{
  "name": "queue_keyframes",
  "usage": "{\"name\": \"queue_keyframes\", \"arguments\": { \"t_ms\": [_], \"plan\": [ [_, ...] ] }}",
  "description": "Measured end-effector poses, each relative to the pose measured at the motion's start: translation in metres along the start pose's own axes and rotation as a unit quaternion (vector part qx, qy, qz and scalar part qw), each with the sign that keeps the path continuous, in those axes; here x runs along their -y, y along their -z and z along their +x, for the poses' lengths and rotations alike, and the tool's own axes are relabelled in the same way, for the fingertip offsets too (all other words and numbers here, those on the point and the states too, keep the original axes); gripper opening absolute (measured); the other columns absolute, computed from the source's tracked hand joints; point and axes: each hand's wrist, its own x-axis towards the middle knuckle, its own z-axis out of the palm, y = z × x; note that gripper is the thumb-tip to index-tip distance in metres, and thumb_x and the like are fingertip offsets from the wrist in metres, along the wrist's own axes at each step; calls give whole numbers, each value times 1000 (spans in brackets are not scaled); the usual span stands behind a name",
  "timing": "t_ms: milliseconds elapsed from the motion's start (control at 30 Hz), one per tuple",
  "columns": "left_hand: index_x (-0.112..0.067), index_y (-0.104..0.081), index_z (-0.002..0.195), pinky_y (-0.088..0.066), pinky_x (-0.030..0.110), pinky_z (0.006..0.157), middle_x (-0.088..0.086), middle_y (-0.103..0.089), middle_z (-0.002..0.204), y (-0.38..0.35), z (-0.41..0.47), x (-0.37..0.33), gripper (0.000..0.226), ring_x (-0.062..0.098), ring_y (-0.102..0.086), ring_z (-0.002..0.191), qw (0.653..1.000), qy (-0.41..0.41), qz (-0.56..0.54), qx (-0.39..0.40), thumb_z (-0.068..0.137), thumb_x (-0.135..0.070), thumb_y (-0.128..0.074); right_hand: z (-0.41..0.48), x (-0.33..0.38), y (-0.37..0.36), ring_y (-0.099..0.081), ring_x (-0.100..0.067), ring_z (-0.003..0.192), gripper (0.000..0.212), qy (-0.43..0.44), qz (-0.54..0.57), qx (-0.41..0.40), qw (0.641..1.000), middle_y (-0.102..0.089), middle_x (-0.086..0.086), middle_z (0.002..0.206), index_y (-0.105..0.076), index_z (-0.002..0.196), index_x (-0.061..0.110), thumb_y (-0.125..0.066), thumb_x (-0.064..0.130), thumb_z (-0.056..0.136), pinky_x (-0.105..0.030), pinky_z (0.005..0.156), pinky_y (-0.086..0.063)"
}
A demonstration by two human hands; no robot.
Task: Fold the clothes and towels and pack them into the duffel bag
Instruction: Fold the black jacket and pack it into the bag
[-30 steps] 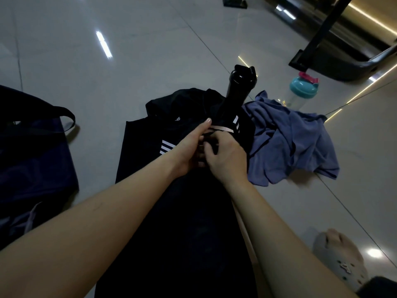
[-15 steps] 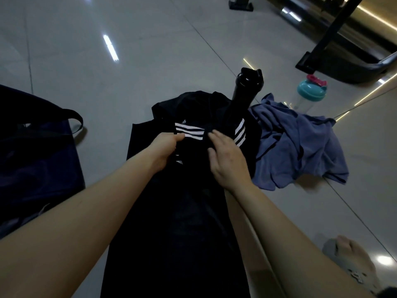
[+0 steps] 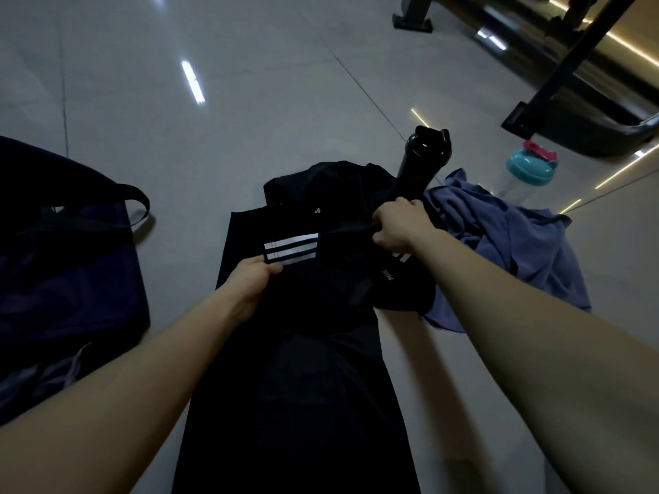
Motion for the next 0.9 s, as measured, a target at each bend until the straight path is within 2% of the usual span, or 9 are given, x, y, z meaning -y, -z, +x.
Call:
{"name": "queue_keyframes", "arguments": {
  "t_ms": [67, 133, 233, 400, 500, 600, 700, 833, 900],
  "plan": [
    [-11, -71, 111, -56, 28, 59, 9, -75, 99, 1, 3, 4, 20, 16, -73, 75, 1000, 5, 16, -6, 100, -4, -55, 8, -5, 9, -54, -34, 100, 14, -6, 58, -6, 998, -61, -6, 90, -57, 69, 28, -60, 23, 81, -38, 82, -36],
    [-8, -69, 114, -53, 26, 55, 5, -71, 94, 2, 6, 8, 19, 12, -66, 62, 999, 7, 46, -24, 96, -5, -64, 16, -6, 18, -59, -33, 95, 18, 1, 113, -10, 993, -62, -4, 89, -56, 64, 28, -60, 21, 80, -38, 79, -44],
    [-4, -67, 115, -51, 25, 55, 3, -64, 84, 2, 10, 12, 25, 11, -57, 60, 994, 3, 90, -68, 90, -6, -72, 26, 1, 27, -61, -30, 91, 14, 19, 104, -6, 994, -61, -5, 94, -59, 72, 23, -64, 19, 85, -34, 73, -47],
    [-12, -68, 101, -46, 18, 47, 1, -62, 77, -3, 9, 11, 6, 10, -57, 60, 989, -8, 99, -108, 95, -10, -68, 33, 4, 29, -66, -28, 78, 21, -44, 75, -5, 996, -66, -5, 78, -62, 79, 13, -77, 28, 81, -33, 62, -49],
    [-12, -67, 93, -44, 19, 50, 2, -61, 76, -4, 10, 9, 4, 12, -56, 62, 988, -6, 113, -105, 97, -12, -67, 39, -3, 27, -73, -30, 68, 23, -68, 194, 33, 978, -71, -11, 71, -64, 81, 2, -73, 21, 89, -40, 65, -61],
    [-20, -57, 77, -42, 23, 54, 5, -63, 81, -6, 12, 10, 24, 14, -58, 66, 984, -13, 135, -113, 94, -14, -71, 40, -10, 27, -68, -32, 64, 12, -95, 296, 26, 950, -63, -18, 74, -65, 88, 3, -72, 12, 90, -46, 68, -62],
    [-21, -50, 68, -49, 27, 63, 5, -61, 77, -10, 14, 10, 35, 17, -57, 68, 980, -28, 154, -125, 92, -16, -75, 43, -16, 27, -69, -31, 69, 19, -120, 267, -28, 956, -69, -17, 77, -70, 86, -4, -80, 13, 84, -44, 75, -63],
    [-19, -56, 73, -55, 36, 85, 4, -64, 82, -14, 17, 5, 27, 15, -61, 73, 974, -42, 180, -128, 90, -23, -77, 47, -14, 20, -70, -30, 78, 12, -125, 205, -104, 965, -72, -14, 83, -72, 84, 2, -78, 11, 80, -43, 76, -62],
    [-18, -57, 71, -54, 35, 83, 0, -62, 75, -15, 23, 3, 28, 14, -60, 69, 968, -47, 205, -139, 91, -25, -76, 48, -12, 15, -69, -29, 78, 9, -128, 192, -125, 965, -71, -12, 84, -70, 84, 5, -75, 12, 83, -40, 74, -61]
  ]
}}
